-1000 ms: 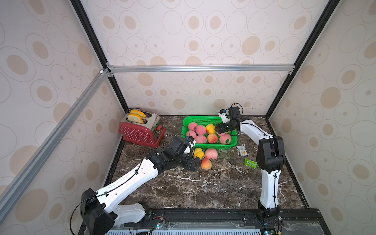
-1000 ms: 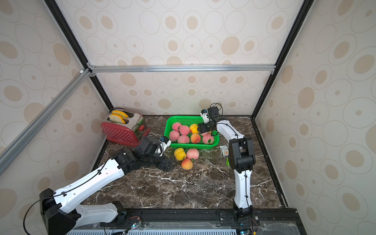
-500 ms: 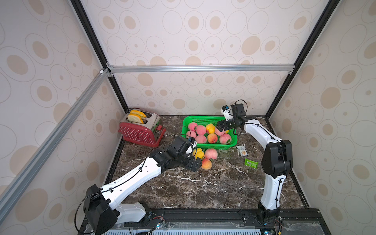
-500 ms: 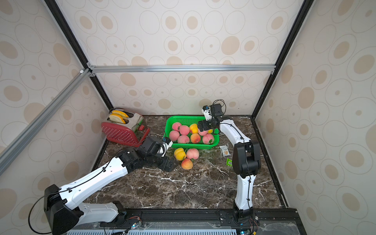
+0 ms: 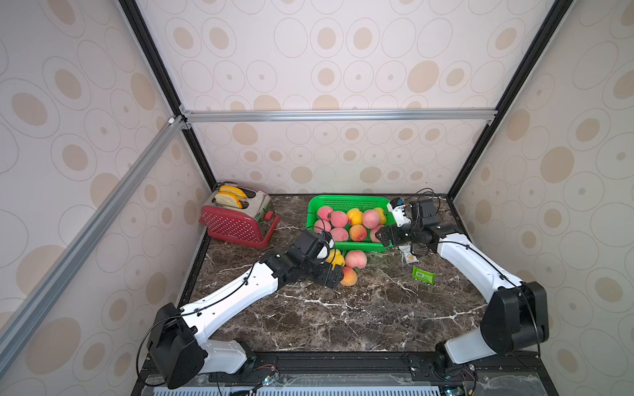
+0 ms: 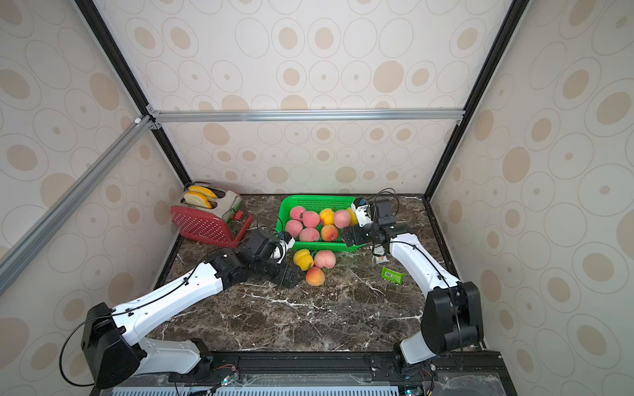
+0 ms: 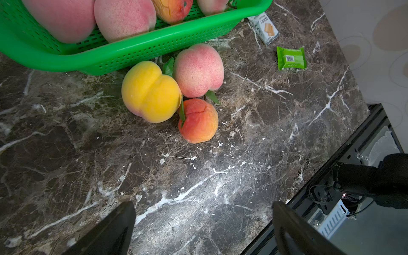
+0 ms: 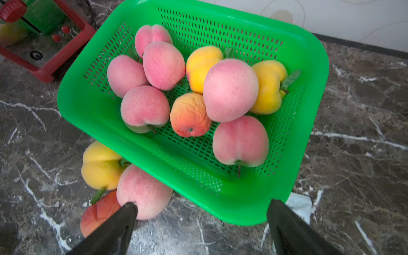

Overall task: Put the peaches into the basket
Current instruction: Place the peach in the basket, then pick up the peach from the center of the board.

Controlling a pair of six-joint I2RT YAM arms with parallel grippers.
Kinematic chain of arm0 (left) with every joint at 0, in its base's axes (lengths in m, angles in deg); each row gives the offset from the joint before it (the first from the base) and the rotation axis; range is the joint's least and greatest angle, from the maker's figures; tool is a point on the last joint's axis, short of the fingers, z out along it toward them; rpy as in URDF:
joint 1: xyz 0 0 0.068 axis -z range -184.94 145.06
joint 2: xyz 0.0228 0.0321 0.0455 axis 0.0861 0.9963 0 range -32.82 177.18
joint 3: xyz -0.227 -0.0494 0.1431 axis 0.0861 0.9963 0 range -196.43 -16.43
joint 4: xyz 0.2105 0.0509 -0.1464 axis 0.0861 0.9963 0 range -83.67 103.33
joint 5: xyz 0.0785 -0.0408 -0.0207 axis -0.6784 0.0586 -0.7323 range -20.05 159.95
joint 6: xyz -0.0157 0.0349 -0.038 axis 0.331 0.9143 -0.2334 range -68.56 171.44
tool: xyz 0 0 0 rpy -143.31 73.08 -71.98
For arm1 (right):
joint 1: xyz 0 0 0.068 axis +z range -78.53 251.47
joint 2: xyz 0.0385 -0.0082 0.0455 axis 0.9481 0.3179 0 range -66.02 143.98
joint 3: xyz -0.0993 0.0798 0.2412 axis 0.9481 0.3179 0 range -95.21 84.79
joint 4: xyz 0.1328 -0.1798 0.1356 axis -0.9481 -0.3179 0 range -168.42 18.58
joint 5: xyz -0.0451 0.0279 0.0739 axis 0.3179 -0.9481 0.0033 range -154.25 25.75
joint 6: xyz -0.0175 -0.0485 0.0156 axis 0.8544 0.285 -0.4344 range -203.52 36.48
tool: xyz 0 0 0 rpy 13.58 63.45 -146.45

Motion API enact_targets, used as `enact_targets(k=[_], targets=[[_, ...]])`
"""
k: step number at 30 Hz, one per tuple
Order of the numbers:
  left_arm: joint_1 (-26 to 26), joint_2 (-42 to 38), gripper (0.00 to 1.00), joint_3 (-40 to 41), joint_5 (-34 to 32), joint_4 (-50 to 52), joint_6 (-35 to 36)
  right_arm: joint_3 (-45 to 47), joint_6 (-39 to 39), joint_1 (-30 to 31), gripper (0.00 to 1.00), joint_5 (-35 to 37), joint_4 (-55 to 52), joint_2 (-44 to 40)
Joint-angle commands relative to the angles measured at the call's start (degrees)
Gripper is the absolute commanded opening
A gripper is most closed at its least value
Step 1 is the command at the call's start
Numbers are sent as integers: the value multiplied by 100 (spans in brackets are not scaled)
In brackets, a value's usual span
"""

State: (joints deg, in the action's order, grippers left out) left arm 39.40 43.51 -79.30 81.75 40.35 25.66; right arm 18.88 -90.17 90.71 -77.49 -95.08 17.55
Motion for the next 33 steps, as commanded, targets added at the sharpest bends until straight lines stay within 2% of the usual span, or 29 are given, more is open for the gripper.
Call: enact_targets(k=[1, 7, 12, 19, 23, 33], targets=[[40, 137, 99, 36, 106, -298, -156, 417, -57, 99, 97, -43, -105, -546], [37, 387, 99, 99, 45, -566, -380, 1310, -525, 238, 97, -96, 56, -1620], [24, 593, 99, 136, 49, -797, -458, 1751, -658, 463, 97, -6, -72, -2184], [23, 1145, 99, 190, -19, -1209, -587, 2047, -707, 552, 97, -118, -296, -2676], [29, 1410, 99, 225, 13, -1536, -630, 2439, -769, 623, 97, -34, 20, -3023], [23, 1930, 99, 205, 14, -1924, -683, 3129, -1088, 841, 97, -9, 363, -3268]])
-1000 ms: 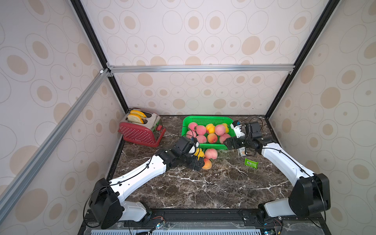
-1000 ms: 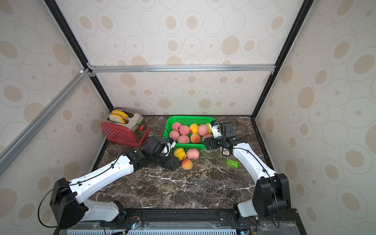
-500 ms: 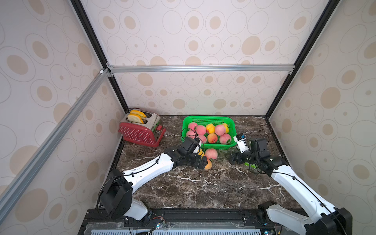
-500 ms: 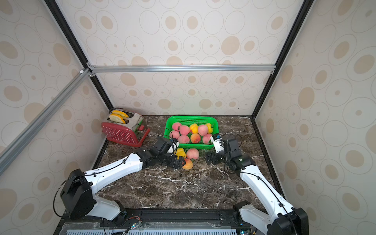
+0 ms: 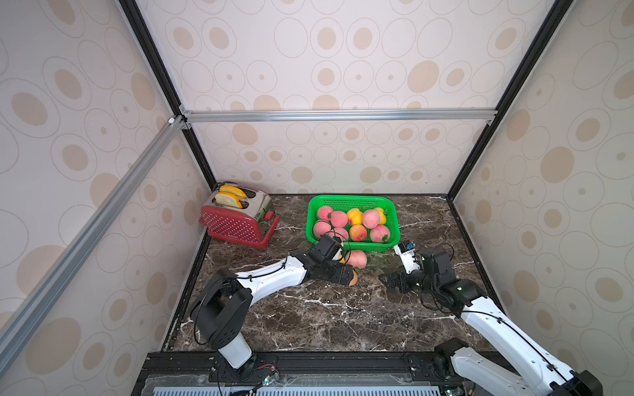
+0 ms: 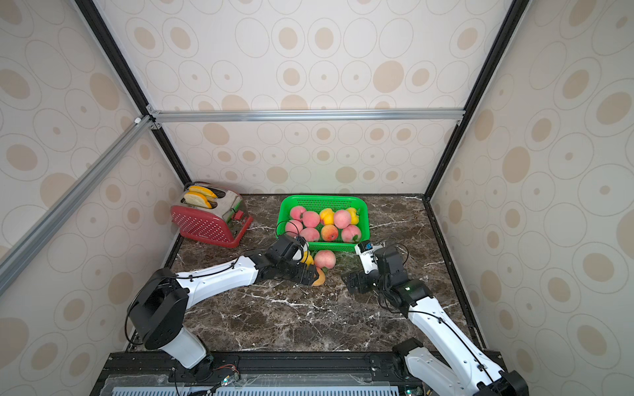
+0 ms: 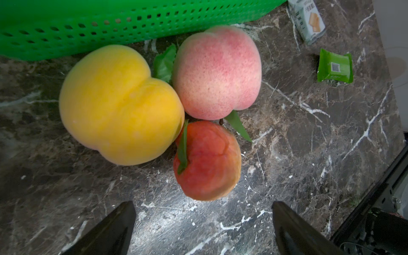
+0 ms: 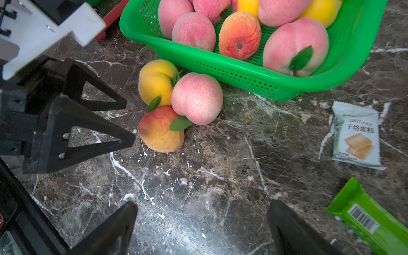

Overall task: Put the peaches into the basket
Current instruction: Pick up the peach from the center of the board.

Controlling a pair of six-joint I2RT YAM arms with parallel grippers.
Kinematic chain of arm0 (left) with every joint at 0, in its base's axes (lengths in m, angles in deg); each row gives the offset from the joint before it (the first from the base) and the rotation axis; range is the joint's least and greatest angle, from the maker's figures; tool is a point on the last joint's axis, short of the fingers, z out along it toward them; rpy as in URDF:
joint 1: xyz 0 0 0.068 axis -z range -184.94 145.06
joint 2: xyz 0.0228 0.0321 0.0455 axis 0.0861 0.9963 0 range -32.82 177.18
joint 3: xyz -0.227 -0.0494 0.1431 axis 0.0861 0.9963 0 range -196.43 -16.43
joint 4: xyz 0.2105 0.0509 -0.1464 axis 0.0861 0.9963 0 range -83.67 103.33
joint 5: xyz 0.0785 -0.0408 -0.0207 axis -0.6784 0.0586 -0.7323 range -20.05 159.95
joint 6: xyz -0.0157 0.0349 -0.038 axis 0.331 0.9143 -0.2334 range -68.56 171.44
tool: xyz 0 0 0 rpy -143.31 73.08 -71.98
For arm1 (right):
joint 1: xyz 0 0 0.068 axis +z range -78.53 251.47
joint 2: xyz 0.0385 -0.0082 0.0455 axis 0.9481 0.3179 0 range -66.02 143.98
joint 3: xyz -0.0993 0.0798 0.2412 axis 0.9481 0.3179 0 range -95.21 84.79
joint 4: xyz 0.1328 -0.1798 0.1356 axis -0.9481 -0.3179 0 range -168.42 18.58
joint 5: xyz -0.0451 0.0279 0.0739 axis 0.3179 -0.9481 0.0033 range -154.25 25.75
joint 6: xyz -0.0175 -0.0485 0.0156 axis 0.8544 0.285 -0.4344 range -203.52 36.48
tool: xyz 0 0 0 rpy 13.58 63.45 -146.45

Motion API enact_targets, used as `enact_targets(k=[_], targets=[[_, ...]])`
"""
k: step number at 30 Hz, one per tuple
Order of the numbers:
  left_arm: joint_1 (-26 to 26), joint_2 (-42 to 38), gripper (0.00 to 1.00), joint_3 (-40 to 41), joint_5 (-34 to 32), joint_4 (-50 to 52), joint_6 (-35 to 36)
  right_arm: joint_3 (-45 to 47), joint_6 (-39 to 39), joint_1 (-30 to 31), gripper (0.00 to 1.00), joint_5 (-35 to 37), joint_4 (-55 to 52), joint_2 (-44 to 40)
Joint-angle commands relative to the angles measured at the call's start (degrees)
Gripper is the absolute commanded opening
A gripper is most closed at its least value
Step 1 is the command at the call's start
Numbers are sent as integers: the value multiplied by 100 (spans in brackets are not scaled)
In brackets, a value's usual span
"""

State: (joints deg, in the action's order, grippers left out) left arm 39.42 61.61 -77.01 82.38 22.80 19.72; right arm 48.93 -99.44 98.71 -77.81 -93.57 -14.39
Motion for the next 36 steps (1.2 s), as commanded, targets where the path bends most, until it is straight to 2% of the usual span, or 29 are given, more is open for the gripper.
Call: enact_targets(k=[1, 16, 23, 28, 33, 36], targets=[[27, 174, 99, -33, -47, -200, -101, 140, -162, 35, 97, 23, 212, -71], [25, 589, 99, -32, 91, -585, -297, 142, 40, 38, 97, 240, 67, -399], [36, 741, 99, -145, 124, -566, -314, 74, 164, 40, 97, 50, -19, -437], [37, 853, 97, -228, 211, -576, -334, 133, 339, 41, 97, -401, 31, -397], [36, 874, 95, -253, 253, -577, -333, 213, 611, 37, 96, -1339, 54, -327], [37, 893, 95, -270, 286, -567, -324, 296, 534, 53, 95, -1607, 210, -477]])
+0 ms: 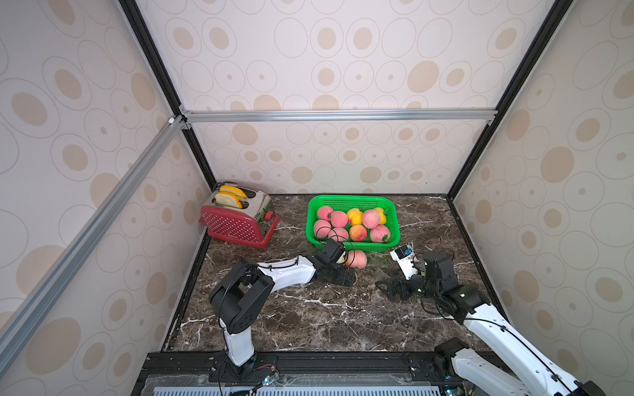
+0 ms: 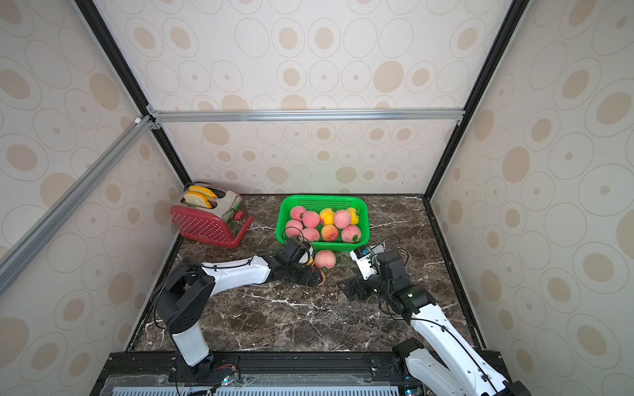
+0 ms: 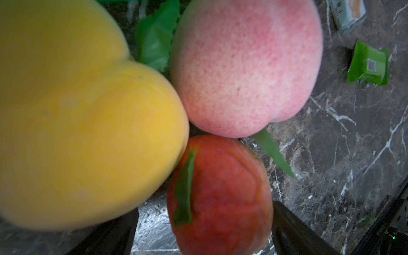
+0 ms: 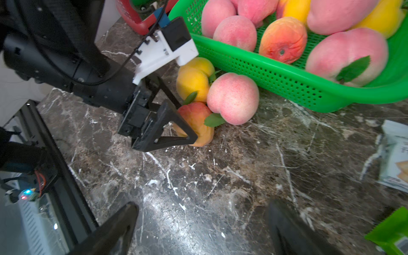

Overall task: Put the peaches into the basket
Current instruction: Pick up the peach from the center of the board.

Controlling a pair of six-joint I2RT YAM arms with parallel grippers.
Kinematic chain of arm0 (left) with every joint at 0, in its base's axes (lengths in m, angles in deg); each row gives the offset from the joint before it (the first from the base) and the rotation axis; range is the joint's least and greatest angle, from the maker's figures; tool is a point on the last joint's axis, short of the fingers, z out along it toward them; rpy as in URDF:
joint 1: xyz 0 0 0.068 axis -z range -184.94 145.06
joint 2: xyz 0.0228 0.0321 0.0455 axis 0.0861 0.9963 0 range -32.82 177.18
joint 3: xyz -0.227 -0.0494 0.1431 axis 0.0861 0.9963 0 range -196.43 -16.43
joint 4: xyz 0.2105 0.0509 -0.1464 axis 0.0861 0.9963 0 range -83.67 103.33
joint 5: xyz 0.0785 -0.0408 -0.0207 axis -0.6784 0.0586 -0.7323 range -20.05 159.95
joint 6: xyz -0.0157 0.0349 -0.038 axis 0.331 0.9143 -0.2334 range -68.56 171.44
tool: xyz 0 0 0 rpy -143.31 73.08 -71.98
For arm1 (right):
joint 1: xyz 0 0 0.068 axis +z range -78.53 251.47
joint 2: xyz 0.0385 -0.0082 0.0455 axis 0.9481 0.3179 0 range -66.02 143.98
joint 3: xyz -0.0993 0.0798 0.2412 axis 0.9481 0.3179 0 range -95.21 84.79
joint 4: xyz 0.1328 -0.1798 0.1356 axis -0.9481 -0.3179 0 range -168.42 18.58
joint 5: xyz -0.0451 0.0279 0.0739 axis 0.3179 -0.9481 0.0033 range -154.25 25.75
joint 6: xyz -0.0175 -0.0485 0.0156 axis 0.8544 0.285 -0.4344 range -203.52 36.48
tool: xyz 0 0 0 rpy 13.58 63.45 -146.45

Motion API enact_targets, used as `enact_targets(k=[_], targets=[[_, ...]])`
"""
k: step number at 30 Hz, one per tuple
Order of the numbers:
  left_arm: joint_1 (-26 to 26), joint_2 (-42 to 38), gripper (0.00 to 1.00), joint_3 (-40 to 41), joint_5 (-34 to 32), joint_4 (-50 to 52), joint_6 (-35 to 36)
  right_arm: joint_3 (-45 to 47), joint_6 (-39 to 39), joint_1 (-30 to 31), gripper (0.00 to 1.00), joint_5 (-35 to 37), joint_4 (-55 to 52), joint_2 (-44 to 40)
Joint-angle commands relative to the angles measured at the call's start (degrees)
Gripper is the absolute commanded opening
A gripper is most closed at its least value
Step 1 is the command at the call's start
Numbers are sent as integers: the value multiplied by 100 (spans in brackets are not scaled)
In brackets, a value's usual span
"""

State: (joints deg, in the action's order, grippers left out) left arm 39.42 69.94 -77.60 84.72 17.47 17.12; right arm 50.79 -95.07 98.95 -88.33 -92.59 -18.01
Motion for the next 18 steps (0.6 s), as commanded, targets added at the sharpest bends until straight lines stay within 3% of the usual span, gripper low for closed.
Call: enact_targets(k=[1, 14, 18], targets=[[34, 68, 94, -218, 55, -33, -65, 126, 85, 29, 95, -519, 109, -175], [38, 159, 90, -326, 204, -54, -109, 192, 5, 29, 96, -1107, 344, -104], [39, 179, 89, -317, 227, -90, -109, 194, 41, 29, 96, -872, 284, -122]])
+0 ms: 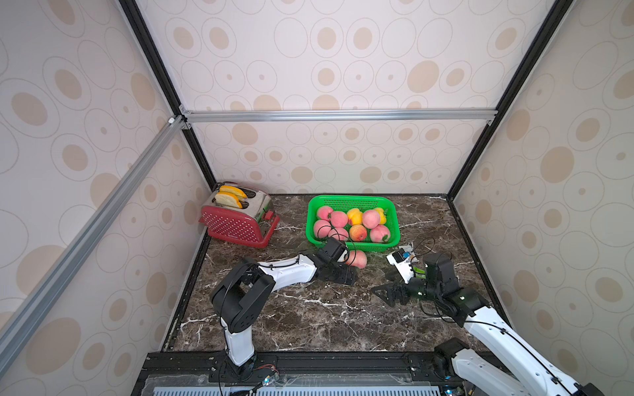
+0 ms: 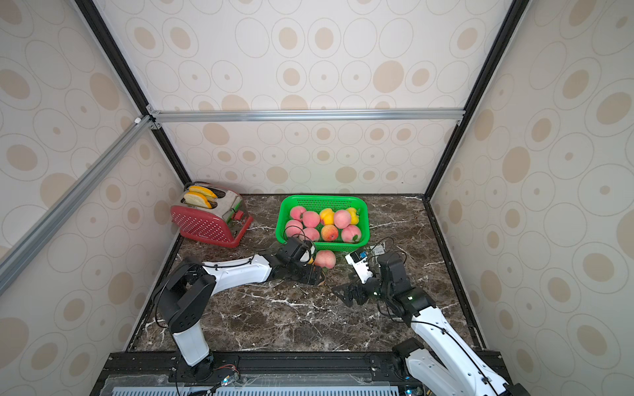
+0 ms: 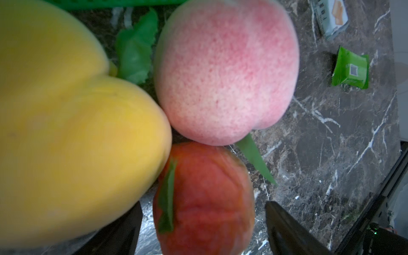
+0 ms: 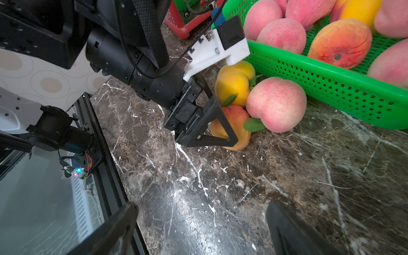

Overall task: Put the peaches into the basket
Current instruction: Pick up the peach from the center of the board.

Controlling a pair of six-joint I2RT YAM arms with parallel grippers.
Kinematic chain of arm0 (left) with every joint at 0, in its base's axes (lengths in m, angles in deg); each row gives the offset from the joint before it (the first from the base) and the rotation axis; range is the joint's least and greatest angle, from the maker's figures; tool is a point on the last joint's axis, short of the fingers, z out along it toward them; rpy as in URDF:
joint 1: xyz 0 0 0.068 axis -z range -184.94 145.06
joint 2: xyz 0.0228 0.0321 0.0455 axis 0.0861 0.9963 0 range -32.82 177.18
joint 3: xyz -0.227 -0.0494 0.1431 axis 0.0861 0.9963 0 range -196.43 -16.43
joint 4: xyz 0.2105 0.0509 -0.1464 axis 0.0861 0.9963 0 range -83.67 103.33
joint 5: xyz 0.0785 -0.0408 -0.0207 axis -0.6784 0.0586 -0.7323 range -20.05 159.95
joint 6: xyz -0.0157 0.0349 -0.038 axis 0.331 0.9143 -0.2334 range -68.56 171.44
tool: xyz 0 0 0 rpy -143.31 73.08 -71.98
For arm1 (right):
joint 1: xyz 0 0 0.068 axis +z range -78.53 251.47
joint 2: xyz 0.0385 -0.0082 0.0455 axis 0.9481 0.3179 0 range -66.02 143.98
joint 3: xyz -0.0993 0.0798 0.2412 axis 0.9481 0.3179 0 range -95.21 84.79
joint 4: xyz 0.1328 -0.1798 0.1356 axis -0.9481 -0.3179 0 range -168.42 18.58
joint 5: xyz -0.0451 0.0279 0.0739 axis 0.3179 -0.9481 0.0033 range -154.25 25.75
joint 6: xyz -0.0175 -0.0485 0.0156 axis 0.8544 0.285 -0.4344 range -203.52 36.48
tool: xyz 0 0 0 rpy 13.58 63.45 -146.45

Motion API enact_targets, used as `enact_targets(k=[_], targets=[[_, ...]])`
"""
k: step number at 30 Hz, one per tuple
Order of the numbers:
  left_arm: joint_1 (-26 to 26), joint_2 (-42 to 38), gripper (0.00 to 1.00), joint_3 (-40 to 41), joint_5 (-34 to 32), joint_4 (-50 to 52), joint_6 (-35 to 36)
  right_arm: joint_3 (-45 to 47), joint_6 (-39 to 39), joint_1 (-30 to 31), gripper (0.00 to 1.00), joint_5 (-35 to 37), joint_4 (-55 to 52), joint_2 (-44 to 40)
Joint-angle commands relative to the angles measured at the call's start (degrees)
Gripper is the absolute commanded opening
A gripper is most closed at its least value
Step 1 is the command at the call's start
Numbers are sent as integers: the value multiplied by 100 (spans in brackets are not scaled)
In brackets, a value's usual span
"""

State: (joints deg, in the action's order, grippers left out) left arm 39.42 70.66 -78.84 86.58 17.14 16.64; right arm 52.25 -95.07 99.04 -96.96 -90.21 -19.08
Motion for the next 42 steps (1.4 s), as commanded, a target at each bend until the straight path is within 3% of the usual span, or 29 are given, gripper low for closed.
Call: enact_targets(k=[1, 16, 20, 42], targets=[[38, 110, 88, -184, 43, -78, -68, 45, 48, 20, 96, 46, 12, -9], [44, 226, 77, -193, 201, -142, -78, 45, 52, 20, 96, 524, -121, -263], [39, 212, 68, -184, 236, -154, -61, 68, 47, 18, 97, 759, -134, -446], [197, -351, 62, -122, 161, 106, -137, 46, 49, 20, 97, 950, -186, -609]])
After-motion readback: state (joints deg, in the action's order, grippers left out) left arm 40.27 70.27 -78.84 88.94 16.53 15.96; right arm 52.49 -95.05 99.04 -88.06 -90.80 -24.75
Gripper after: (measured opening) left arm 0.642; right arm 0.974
